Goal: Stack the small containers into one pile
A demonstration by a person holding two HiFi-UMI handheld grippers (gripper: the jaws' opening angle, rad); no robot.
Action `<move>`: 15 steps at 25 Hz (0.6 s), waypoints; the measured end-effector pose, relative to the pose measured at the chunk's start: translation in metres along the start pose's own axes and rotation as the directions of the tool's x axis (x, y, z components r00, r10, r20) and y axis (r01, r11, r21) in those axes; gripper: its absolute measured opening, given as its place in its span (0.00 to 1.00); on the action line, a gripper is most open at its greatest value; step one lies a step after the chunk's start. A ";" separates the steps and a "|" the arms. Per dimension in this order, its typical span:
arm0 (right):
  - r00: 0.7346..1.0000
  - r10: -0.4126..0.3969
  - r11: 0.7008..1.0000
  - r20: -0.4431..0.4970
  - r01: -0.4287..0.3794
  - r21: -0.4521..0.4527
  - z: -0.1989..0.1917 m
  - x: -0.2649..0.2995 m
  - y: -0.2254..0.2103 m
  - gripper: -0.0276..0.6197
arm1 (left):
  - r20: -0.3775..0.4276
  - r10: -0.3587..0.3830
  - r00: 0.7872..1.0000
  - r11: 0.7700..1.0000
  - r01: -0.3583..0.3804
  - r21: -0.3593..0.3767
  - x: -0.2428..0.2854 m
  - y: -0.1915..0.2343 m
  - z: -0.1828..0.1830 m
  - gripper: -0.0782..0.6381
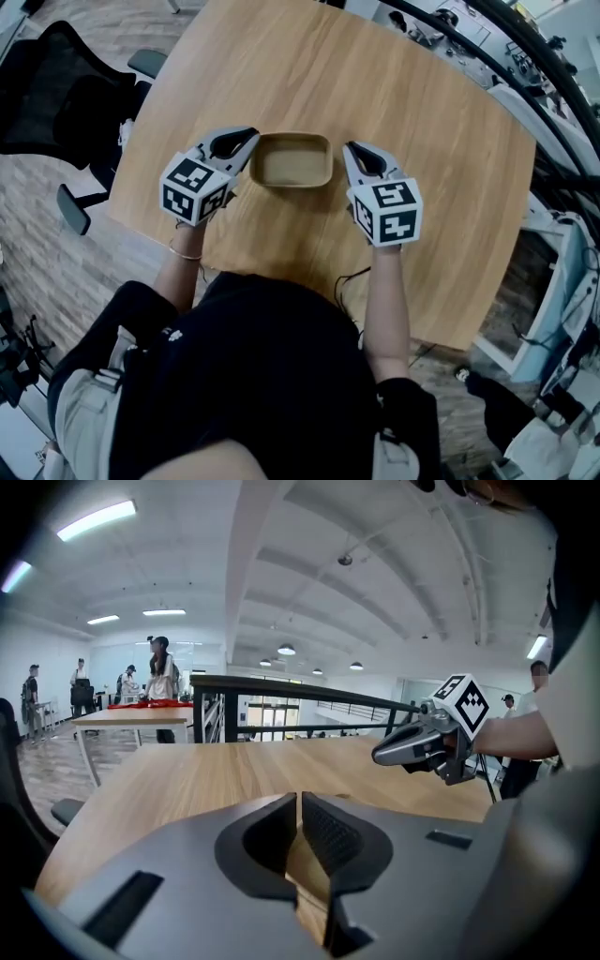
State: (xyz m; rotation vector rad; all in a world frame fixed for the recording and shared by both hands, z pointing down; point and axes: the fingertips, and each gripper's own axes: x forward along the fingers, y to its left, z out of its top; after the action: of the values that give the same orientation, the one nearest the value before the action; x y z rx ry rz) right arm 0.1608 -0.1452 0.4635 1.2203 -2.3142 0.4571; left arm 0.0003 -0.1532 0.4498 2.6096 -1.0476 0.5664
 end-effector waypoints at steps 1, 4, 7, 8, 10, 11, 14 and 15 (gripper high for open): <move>1.000 -0.007 1.000 0.030 0.006 0.018 0.003 -0.009 -0.001 0.09 | 0.015 -0.005 1.000 1.000 0.005 0.005 -0.003 -0.005 0.005 0.16; 0.992 -0.028 0.997 0.121 0.019 0.076 0.012 -0.036 -0.004 0.09 | 0.048 -0.016 0.999 1.000 0.015 0.025 -0.012 -0.019 0.019 0.15; 0.979 -0.052 0.992 0.197 0.027 0.127 0.020 -0.056 -0.007 0.09 | 0.077 -0.020 0.997 0.999 0.017 0.041 -0.022 -0.026 0.030 0.16; 0.975 -0.061 0.990 0.216 0.031 0.139 0.022 -0.062 -0.008 0.09 | 0.086 -0.021 0.996 0.999 0.017 0.046 -0.025 -0.028 0.034 0.16; 0.966 -0.081 0.987 0.247 0.042 0.157 0.023 -0.075 -0.011 0.09 | 0.100 -0.022 0.995 0.998 0.017 0.055 -0.031 -0.033 0.039 0.16; 0.961 -0.091 0.985 0.261 0.048 0.165 0.024 -0.082 -0.013 0.09 | 0.105 -0.022 0.994 0.998 0.016 0.061 -0.034 -0.036 0.042 0.16; 0.946 -0.116 0.980 0.303 0.058 0.192 0.027 -0.099 -0.019 0.09 | 0.116 -0.018 0.993 0.997 0.009 0.079 -0.040 -0.042 0.049 0.16; 0.941 -0.122 0.978 0.314 0.060 0.201 0.027 -0.103 -0.021 0.09 | 0.118 -0.016 0.993 0.996 0.006 0.084 -0.042 -0.043 0.051 0.16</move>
State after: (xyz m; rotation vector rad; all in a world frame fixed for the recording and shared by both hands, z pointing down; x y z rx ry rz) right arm 0.2211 -0.1004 0.3847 1.5929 -2.5168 0.4815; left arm 0.0158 -0.1171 0.3812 2.7500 -1.0661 0.4669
